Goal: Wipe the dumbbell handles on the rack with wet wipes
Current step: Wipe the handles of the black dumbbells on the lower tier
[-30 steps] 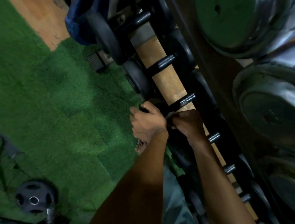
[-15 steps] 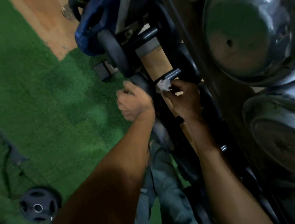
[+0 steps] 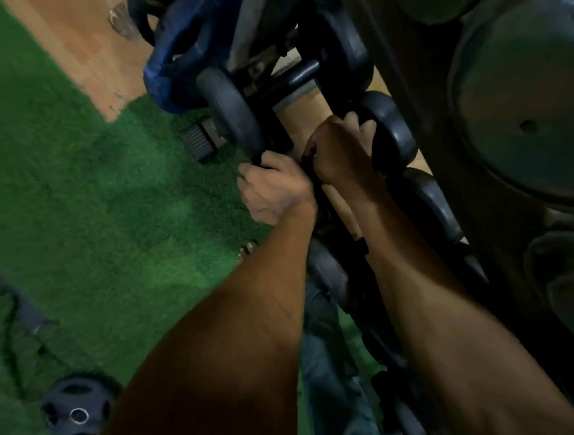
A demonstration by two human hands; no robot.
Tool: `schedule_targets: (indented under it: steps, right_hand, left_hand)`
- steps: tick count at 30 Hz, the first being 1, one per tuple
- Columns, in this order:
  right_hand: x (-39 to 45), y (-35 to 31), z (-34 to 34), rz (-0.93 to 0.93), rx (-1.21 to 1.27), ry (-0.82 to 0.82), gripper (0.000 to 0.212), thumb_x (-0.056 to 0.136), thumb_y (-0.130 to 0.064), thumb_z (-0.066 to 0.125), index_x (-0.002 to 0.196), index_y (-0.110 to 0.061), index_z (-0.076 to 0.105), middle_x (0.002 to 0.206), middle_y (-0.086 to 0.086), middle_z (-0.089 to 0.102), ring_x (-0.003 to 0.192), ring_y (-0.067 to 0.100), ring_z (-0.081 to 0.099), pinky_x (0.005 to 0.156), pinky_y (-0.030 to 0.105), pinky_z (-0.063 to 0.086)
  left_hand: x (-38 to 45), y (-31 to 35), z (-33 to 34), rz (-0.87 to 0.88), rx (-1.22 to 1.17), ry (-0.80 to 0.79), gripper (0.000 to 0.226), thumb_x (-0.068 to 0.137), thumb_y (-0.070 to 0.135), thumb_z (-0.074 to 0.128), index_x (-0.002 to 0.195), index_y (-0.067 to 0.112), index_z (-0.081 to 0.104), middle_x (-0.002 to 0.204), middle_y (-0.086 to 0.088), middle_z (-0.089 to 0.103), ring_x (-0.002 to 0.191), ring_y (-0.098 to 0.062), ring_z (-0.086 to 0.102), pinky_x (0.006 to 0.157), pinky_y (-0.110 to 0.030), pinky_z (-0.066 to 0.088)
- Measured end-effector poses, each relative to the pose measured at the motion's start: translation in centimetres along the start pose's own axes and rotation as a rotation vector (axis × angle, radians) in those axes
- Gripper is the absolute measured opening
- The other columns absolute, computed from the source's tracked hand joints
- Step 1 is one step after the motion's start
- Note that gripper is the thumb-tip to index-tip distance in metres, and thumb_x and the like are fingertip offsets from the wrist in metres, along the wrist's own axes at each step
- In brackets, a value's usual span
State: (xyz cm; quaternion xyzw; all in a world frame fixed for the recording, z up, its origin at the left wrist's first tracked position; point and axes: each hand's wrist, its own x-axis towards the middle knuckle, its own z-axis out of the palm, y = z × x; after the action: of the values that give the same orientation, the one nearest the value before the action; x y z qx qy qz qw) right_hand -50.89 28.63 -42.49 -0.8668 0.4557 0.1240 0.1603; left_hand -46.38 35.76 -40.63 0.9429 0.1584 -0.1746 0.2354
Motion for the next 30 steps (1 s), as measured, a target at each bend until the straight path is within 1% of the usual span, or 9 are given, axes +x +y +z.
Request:
schedule_targets:
  steps: [5, 8, 10, 13, 16, 20, 24, 27, 30]
  right_hand:
    - [-1.5, 0.0, -0.8, -0.057, 0.142, -0.071, 0.041, 0.101, -0.043, 0.052, 0.07, -0.023, 0.07, 0.094, 0.003, 0.069, 0.108, 0.03, 0.056, 0.088, 0.042, 0.036]
    - [-3.6, 1.3, -0.9, -0.097, 0.329, -0.002, 0.028, 0.097, -0.037, 0.06, 0.085, -0.02, 0.08, 0.097, 0.005, 0.067, 0.096, 0.026, 0.066, 0.075, 0.032, 0.051]
    - [-5.2, 2.0, 0.3, -0.109, 0.471, 0.025, 0.018, 0.089, -0.02, 0.064, 0.098, -0.016, 0.079, 0.101, 0.004, 0.064, 0.093, 0.025, 0.066, 0.076, 0.038, 0.056]
    - [-6.6, 2.8, 1.5, -0.058, 0.576, 0.069, 0.017, 0.086, -0.015, 0.07, 0.101, -0.014, 0.077, 0.102, 0.001, 0.062, 0.094, 0.02, 0.063, 0.078, 0.041, 0.057]
    - [-7.6, 2.4, 1.5, 0.048, 0.688, 0.123, 0.022, 0.084, -0.005, 0.075, 0.105, -0.011, 0.078, 0.106, 0.004, 0.068, 0.095, 0.018, 0.066, 0.081, 0.026, 0.056]
    - [-8.2, 1.4, 1.9, 0.247, 0.842, 0.071, 0.028, 0.085, -0.006, 0.078, 0.112, -0.013, 0.077, 0.11, 0.001, 0.073, 0.099, 0.017, 0.07, 0.087, 0.04, 0.061]
    - [-9.0, 2.0, 2.8, 0.376, 0.843, 0.005, 0.019, 0.089, -0.007, 0.075, 0.103, -0.019, 0.08, 0.102, -0.002, 0.077, 0.098, 0.014, 0.072, 0.09, 0.041, 0.059]
    - [-9.5, 1.5, 2.9, 0.515, 0.99, -0.054, 0.014, 0.093, -0.008, 0.073, 0.101, -0.017, 0.081, 0.102, -0.005, 0.078, 0.099, 0.007, 0.071, 0.094, 0.028, 0.056]
    - [-9.1, 0.9, 2.9, 0.618, 1.136, -0.101, 0.01, 0.096, -0.016, 0.072, 0.1, -0.019, 0.08, 0.094, -0.011, 0.075, 0.09, -0.001, 0.067, 0.083, 0.014, 0.05]
  left_hand:
    - [-0.1, 0.1, -0.1, 0.02, -0.011, 0.003, 0.04, 0.094, 0.031, 0.045, 0.117, 0.003, 0.063, 0.118, -0.017, 0.065, 0.112, -0.038, 0.06, 0.092, -0.043, 0.045]
    - [-0.1, 0.3, -0.1, 0.043, -0.025, 0.044, 0.053, 0.087, 0.035, 0.036, 0.116, 0.001, 0.064, 0.117, -0.018, 0.066, 0.11, -0.039, 0.062, 0.09, -0.042, 0.046]
    - [0.0, 0.3, 0.0, 0.043, -0.022, 0.06, 0.056, 0.084, 0.036, 0.033, 0.113, 0.001, 0.065, 0.115, -0.017, 0.066, 0.108, -0.039, 0.062, 0.088, -0.041, 0.046]
    - [0.0, 0.1, 0.2, 0.055, -0.006, 0.054, 0.047, 0.087, 0.033, 0.038, 0.11, 0.001, 0.063, 0.113, -0.017, 0.066, 0.107, -0.04, 0.062, 0.086, -0.042, 0.046]
    - [0.1, 0.1, 0.4, 0.061, 0.011, 0.029, 0.039, 0.089, 0.03, 0.043, 0.106, 0.001, 0.063, 0.112, -0.017, 0.065, 0.105, -0.039, 0.062, 0.083, -0.042, 0.045]
    - [0.2, 0.1, 0.4, 0.055, 0.03, 0.021, 0.033, 0.092, 0.026, 0.048, 0.107, 0.001, 0.063, 0.112, -0.018, 0.065, 0.104, -0.039, 0.062, 0.082, -0.041, 0.045]
    - [0.1, 0.2, 0.4, 0.065, 0.01, 0.02, 0.034, 0.09, 0.027, 0.046, 0.104, 0.0, 0.062, 0.11, -0.018, 0.065, 0.103, -0.041, 0.062, 0.081, -0.043, 0.046]
    - [0.0, 0.1, 0.4, 0.069, 0.012, 0.032, 0.031, 0.091, 0.025, 0.047, 0.102, 0.001, 0.062, 0.109, -0.018, 0.065, 0.102, -0.041, 0.062, 0.08, -0.044, 0.045]
    - [-0.1, 0.0, 0.4, 0.076, 0.018, 0.026, 0.029, 0.093, 0.024, 0.047, 0.103, 0.001, 0.062, 0.109, -0.018, 0.065, 0.102, -0.041, 0.062, 0.08, -0.044, 0.045]
